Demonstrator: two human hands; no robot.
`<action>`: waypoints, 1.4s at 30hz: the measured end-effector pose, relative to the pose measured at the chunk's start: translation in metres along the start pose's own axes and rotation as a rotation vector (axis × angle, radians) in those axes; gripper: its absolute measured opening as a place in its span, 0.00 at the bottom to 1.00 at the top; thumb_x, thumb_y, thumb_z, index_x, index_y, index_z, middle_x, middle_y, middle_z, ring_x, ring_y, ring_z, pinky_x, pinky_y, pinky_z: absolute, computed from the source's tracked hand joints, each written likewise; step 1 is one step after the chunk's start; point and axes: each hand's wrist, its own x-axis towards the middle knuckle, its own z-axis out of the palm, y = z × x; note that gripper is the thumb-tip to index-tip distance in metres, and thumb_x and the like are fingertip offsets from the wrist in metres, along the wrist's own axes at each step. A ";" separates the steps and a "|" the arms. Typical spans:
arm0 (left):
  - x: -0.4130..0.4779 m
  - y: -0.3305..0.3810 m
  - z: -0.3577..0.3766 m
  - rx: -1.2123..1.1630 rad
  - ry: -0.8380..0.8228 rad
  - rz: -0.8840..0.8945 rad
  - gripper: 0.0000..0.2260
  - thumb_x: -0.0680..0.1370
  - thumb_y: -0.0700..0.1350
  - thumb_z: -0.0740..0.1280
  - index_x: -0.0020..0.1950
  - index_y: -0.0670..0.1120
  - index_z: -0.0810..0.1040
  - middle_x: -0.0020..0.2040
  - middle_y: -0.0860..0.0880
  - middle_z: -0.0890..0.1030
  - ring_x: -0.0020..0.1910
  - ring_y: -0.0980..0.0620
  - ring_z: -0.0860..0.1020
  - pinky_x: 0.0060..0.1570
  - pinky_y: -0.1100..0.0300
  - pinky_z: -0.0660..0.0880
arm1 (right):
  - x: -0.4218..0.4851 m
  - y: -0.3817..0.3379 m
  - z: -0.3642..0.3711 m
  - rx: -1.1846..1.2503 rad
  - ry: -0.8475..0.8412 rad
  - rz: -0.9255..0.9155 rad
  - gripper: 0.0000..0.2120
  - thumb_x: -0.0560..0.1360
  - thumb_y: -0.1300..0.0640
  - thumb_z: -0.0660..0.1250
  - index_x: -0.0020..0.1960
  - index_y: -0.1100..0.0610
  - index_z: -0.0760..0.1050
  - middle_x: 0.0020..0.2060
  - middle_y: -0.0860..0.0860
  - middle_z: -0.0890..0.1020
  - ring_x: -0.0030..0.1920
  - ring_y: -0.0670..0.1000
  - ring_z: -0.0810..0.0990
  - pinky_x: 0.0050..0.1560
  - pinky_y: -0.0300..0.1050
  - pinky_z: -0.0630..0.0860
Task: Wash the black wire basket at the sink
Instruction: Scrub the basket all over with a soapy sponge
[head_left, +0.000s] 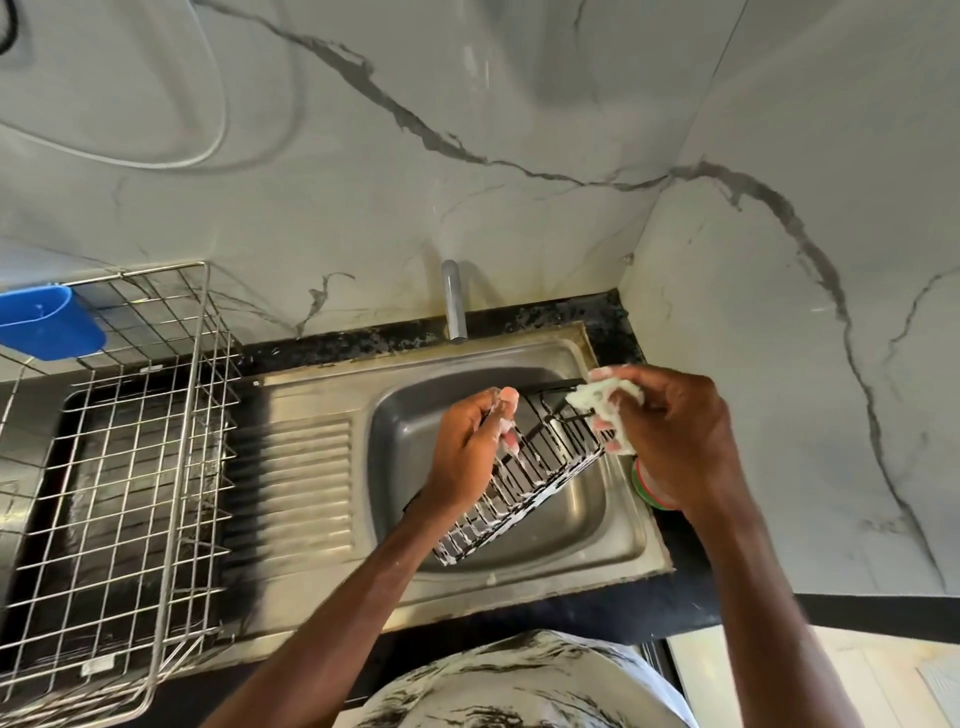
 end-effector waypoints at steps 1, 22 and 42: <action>-0.001 0.002 0.001 -0.003 -0.005 -0.004 0.13 0.83 0.46 0.62 0.40 0.43 0.75 0.28 0.58 0.74 0.28 0.56 0.73 0.33 0.65 0.71 | 0.002 0.003 0.007 -0.008 0.036 -0.026 0.13 0.79 0.65 0.68 0.59 0.53 0.84 0.51 0.52 0.87 0.40 0.45 0.87 0.36 0.50 0.85; -0.005 0.012 -0.002 0.043 0.124 0.043 0.22 0.82 0.56 0.61 0.30 0.48 0.75 0.21 0.56 0.68 0.19 0.54 0.68 0.24 0.56 0.64 | -0.011 0.012 0.053 -0.178 -0.037 -0.474 0.16 0.76 0.73 0.68 0.61 0.61 0.82 0.61 0.46 0.79 0.47 0.32 0.82 0.49 0.25 0.77; -0.002 0.019 -0.004 0.025 0.206 0.034 0.23 0.80 0.49 0.64 0.27 0.42 0.71 0.20 0.54 0.67 0.17 0.58 0.65 0.21 0.63 0.61 | -0.012 0.030 0.060 -0.307 0.123 -0.603 0.17 0.76 0.76 0.66 0.58 0.62 0.84 0.59 0.58 0.84 0.59 0.50 0.84 0.58 0.29 0.76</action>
